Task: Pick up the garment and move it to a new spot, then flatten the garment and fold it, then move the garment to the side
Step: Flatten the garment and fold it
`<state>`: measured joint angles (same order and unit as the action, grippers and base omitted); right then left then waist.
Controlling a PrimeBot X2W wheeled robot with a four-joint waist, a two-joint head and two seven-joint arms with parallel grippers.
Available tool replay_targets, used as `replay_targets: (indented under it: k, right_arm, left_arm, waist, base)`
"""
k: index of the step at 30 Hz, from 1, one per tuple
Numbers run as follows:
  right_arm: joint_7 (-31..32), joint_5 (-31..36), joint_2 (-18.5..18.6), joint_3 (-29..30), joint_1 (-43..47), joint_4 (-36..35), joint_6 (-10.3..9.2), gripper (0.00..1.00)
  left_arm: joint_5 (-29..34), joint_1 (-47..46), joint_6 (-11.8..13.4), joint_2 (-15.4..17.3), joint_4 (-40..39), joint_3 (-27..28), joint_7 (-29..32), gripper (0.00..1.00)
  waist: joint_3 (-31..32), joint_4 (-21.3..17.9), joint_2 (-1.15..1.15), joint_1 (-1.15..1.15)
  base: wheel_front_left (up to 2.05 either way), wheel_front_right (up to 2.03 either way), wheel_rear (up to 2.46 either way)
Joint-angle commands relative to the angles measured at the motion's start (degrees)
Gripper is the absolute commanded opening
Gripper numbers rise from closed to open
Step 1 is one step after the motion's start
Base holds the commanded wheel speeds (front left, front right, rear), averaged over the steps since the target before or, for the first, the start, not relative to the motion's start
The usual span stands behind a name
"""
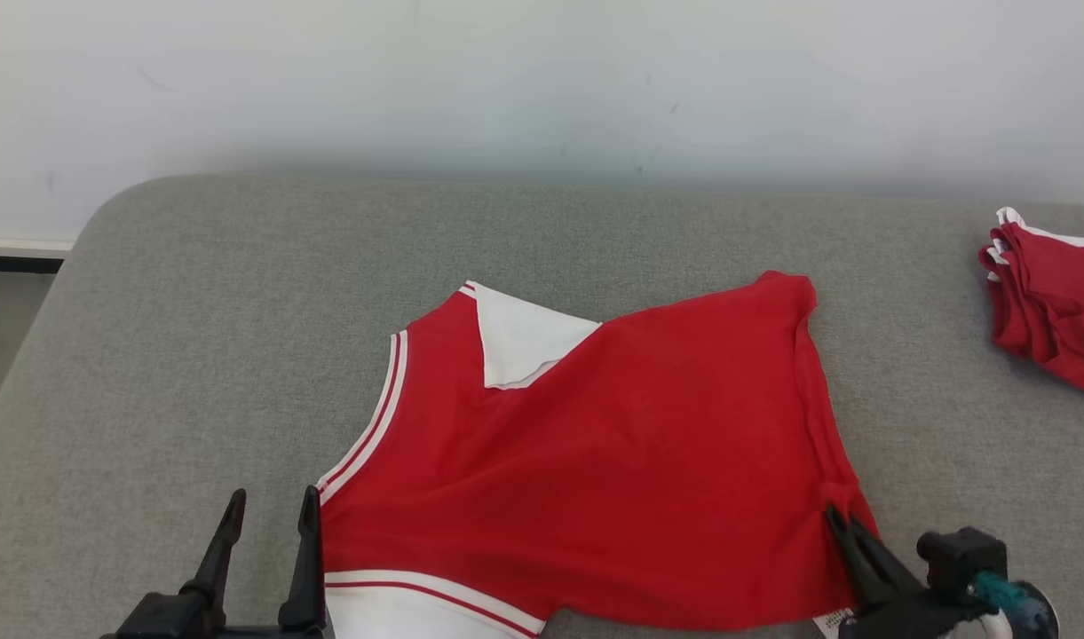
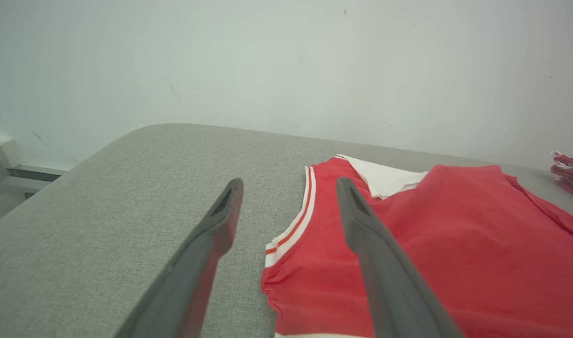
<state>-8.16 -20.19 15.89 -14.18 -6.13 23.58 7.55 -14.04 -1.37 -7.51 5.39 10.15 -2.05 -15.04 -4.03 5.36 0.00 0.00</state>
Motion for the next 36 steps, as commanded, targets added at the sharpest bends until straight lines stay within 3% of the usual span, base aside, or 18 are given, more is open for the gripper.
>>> replay_targets:
  k: [1,11,20,21,22,23,29,36]
  right_arm:
    - [-0.5,-0.6,0.2,0.0,-0.9,-0.6,-0.16,0.00]
    - [1.4,-4.5,1.6,-1.8,-10.6,-1.5,-0.16,0.00]
    - [2.8,-4.7,-0.3,-4.8,-24.8,15.1,-0.16,0.00]
    - [3.0,-4.7,-0.6,-5.1,-25.7,17.5,-0.16,0.27]
    - [3.1,-4.8,-0.9,-5.5,-26.5,19.6,-0.16,0.94]
    - [2.3,-5.1,-1.3,-5.9,-27.4,20.9,-0.16,1.00]
    - [-2.5,-5.6,-0.6,-9.2,-27.4,23.5,-0.16,1.00]
    - [-6.4,-8.0,2.5,-8.8,-20.6,17.5,-0.16,1.00]
  left_arm:
    - [0.0,0.4,0.1,0.1,-0.2,0.1,-0.2,1.00]
    - [-0.4,-1.5,0.1,0.4,-0.2,-0.6,-0.2,1.00]
    - [-1.4,-3.7,0.1,0.9,0.6,-1.5,-0.2,1.00]
    - [-1.4,-3.7,0.1,0.9,0.7,-1.6,-0.2,1.00]
    - [-1.4,-3.6,0.1,0.8,0.8,-1.7,-0.2,1.00]
    - [-1.4,-3.6,0.1,0.8,0.9,-1.7,-0.2,1.00]
    - [-1.1,-2.5,0.1,0.6,1.0,-1.0,-0.2,1.00]
    - [-0.3,-1.0,0.1,0.0,0.5,-0.2,-0.2,1.00]
  waist:
    - [-0.2,-0.2,0.00,0.00]
    - [-2.2,0.2,0.00,0.00]
    - [-4.4,1.8,0.00,0.00]
    - [-4.3,1.9,0.00,0.00]
    - [-4.2,2.0,0.00,0.00]
    - [-4.1,2.0,0.00,0.00]
    - [-2.8,1.2,0.00,0.00]
    - [-1.0,-0.8,0.00,0.00]
  base:
    - [0.00,0.00,0.00]
    - [0.00,0.00,0.00]
    - [0.00,0.00,0.00]
    - [0.00,0.00,0.00]
    - [0.00,0.00,0.00]
    - [0.00,0.00,0.00]
    - [0.00,0.00,0.00]
    - [0.00,0.00,0.00]
